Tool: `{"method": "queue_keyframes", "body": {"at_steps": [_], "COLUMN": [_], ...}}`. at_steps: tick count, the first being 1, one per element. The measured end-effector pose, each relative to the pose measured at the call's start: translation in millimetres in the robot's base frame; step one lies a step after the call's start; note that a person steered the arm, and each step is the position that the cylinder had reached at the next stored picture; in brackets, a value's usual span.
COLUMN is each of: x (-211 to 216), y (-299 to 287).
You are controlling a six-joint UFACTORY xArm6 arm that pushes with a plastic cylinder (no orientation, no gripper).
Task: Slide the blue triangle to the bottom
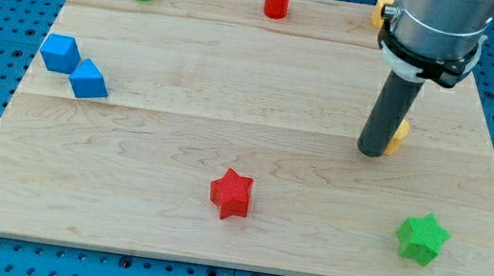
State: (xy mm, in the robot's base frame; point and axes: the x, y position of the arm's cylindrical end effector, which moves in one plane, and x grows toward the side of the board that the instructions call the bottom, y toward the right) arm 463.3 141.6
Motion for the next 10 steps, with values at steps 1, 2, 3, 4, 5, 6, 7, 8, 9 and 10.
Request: {"method": "queue_keyframes", "body": {"at_steps": [1,2,3,4,5,6,7,8,9,10], "x": [9.3,8.5,3.0,-10.6,-29.0,-43.3,-47.1,-47.1,-47.3,-52.6], "y": [0.7,-50.9,-105.4,-135.7,-145.4,-157.7,-161.4,-181.4,-228.3,-275.1]}}
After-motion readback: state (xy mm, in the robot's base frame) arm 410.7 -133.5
